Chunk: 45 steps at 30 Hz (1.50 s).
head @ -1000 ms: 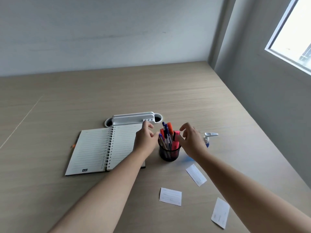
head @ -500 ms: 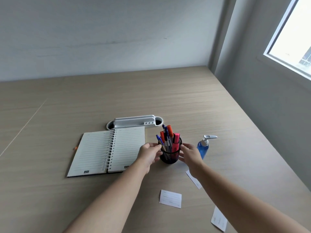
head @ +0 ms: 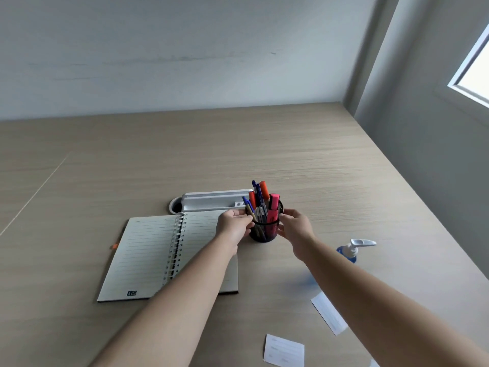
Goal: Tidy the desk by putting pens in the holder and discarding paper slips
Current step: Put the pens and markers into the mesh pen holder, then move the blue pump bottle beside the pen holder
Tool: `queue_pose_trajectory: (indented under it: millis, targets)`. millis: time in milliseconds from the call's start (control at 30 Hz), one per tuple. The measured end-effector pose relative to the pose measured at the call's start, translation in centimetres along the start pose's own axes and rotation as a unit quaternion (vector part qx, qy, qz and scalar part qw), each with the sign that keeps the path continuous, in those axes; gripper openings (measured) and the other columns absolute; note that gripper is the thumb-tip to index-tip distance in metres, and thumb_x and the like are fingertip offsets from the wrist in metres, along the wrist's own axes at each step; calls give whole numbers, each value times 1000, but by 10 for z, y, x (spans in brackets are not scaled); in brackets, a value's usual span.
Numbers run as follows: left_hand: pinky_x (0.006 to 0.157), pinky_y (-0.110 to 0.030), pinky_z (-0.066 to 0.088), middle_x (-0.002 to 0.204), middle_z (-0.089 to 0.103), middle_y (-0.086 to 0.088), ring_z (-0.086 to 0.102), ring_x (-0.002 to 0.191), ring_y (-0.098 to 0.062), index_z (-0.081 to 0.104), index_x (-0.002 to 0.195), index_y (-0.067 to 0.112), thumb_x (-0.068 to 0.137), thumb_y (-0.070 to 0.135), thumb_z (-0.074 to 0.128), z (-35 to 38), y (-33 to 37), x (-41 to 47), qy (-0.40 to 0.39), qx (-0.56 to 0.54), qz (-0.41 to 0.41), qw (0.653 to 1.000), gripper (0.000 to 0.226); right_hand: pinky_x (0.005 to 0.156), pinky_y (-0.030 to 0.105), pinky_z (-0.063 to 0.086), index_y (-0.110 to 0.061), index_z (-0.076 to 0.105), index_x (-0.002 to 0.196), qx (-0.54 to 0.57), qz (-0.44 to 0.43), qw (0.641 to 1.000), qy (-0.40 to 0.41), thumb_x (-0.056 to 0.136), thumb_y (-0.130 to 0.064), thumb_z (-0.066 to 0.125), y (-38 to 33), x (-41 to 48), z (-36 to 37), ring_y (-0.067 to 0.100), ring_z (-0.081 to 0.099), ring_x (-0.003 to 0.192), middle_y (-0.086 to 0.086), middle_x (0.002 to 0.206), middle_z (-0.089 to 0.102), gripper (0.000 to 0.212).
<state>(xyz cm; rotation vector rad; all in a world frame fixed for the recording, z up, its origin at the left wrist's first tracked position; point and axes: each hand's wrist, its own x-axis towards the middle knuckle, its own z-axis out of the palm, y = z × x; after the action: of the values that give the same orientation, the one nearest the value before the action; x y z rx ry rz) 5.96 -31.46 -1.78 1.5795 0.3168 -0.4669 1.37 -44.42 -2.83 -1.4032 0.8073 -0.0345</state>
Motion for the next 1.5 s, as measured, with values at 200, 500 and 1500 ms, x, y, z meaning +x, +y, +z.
queue_pose_trajectory:
  millis: [200, 500, 1500]
  targets:
    - [64, -23, 50, 85, 62, -4, 57, 64, -10, 59, 104, 8, 87, -2, 59, 2, 9, 18, 3, 0, 15, 1000, 20, 93, 51, 52, -12, 58, 106, -12, -12, 1000, 6, 89, -20, 52, -8, 16, 8, 25, 65, 87, 3, 81, 68, 20]
    - [63, -25, 51, 87, 62, -3, 61, 66, -10, 55, 102, 13, 87, 13, 64, -7, -12, -10, 16, 43, 21, 999, 17, 84, 36, 53, -9, 61, 105, -22, -19, 999, -17, 94, -13, 50, 7, -24, -14, 20, 56, 85, 5, 90, 60, 16]
    - [74, -24, 50, 93, 75, -5, 67, 83, -16, 71, 94, 16, 82, 18, 68, 127, 2, -120, -177, 418, 269, 849, 12, 86, 36, 55, -14, 59, 107, -219, -132, 967, -1, 75, -3, 72, 47, -63, -156, 26, 65, 98, 10, 105, 65, 36]
